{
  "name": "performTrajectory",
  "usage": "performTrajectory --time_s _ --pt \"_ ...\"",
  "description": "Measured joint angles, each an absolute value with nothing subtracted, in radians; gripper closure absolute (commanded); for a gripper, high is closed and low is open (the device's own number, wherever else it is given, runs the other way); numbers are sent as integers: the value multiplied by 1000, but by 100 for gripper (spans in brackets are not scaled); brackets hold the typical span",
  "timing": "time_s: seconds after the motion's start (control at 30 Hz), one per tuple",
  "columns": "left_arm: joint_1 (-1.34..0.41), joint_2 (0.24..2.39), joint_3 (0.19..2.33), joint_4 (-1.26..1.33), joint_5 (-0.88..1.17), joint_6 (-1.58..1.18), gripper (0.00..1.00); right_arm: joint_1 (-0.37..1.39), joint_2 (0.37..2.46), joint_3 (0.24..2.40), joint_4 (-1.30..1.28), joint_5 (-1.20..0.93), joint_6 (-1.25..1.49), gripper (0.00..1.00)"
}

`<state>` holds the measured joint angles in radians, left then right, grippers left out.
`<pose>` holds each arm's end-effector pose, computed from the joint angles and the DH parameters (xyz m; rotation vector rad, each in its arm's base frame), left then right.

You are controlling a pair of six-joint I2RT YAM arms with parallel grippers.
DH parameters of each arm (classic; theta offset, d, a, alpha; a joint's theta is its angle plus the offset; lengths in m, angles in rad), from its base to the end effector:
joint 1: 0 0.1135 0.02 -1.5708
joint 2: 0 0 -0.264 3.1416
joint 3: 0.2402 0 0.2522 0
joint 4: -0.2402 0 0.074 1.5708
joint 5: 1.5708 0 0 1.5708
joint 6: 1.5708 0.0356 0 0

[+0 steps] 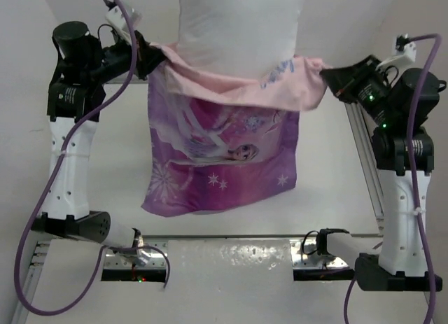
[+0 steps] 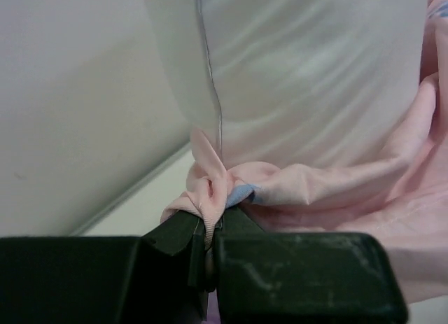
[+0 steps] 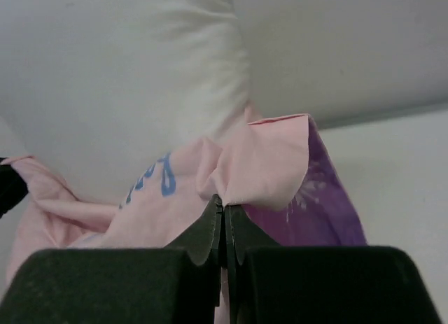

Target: Put the pillow into the pillowcase

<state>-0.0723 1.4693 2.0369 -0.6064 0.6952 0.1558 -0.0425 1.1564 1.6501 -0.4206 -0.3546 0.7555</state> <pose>0.2665 -0.0422 0.5545 0.7050 1.4616 -0.4932 0.2084 0.0035 0.5319 0.3231 1.5267 0.8327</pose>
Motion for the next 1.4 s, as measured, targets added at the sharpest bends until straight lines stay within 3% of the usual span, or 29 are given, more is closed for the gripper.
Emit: performTrajectory --time_s 0.03,0.1,0.2,0.27,0.33,0.43,0.5,0.6,0.7,0.77,0.83,0.9,0.97,1.07,1.17,1.2,1.27,1.33,1.4 --pt "-74 1448 1987 -613 691 156 100 -40 1108 1578 -443 -345 754 100" --pt "-78 1494 2063 -688 686 146 100 -41 1166 1670 -537 -335 732 100" --pt "-62 1720 2422 -685 692 62 100 -44 1462 2156 -657 -337 707 100" --pt "-29 1759 2439 -547 691 -1 100 -52 1578 2363 -648 -331 704 100" --pt "-11 1645 2227 -441 678 -13 100 -72 1473 2193 -521 -309 702 100" --pt "-45 1458 1908 -436 649 35 100 -81 1075 1556 -342 -294 724 100" --pt "-92 1409 1751 -492 645 77 100 -67 939 1340 -363 -298 726 100" --pt "-129 1523 1887 -673 643 96 100 -73 1035 1421 -446 -286 702 100" --pt "-118 1845 2358 -737 661 26 100 -84 1342 1889 -594 -282 656 100" --pt "-99 1907 2452 -627 672 -38 100 -98 1488 2192 -630 -269 648 100" --pt "-74 1749 2204 -501 675 -71 100 -104 1402 2091 -503 -271 653 100" --pt "-68 1517 1872 -446 654 -70 100 -104 1162 1736 -386 -276 689 100" --pt "-104 1399 1725 -496 649 -30 100 -99 973 1473 -357 -293 712 100" --pt "-135 1519 1995 -726 663 7 100 -102 1053 1612 -445 -298 708 100" --pt "-93 1799 2484 -687 709 -75 100 -102 1328 2079 -591 -298 681 100" --pt "-68 1822 2490 -596 707 -104 100 -111 1406 2209 -597 -291 680 100" --pt "-10 1710 2228 -441 706 -147 100 -123 1418 2231 -568 -282 673 100" --pt "8 1494 1844 -386 670 -122 100 -120 1204 1834 -407 -296 691 100" --pt "-55 1354 1627 -450 650 -64 100 -115 1002 1485 -357 -305 729 100"
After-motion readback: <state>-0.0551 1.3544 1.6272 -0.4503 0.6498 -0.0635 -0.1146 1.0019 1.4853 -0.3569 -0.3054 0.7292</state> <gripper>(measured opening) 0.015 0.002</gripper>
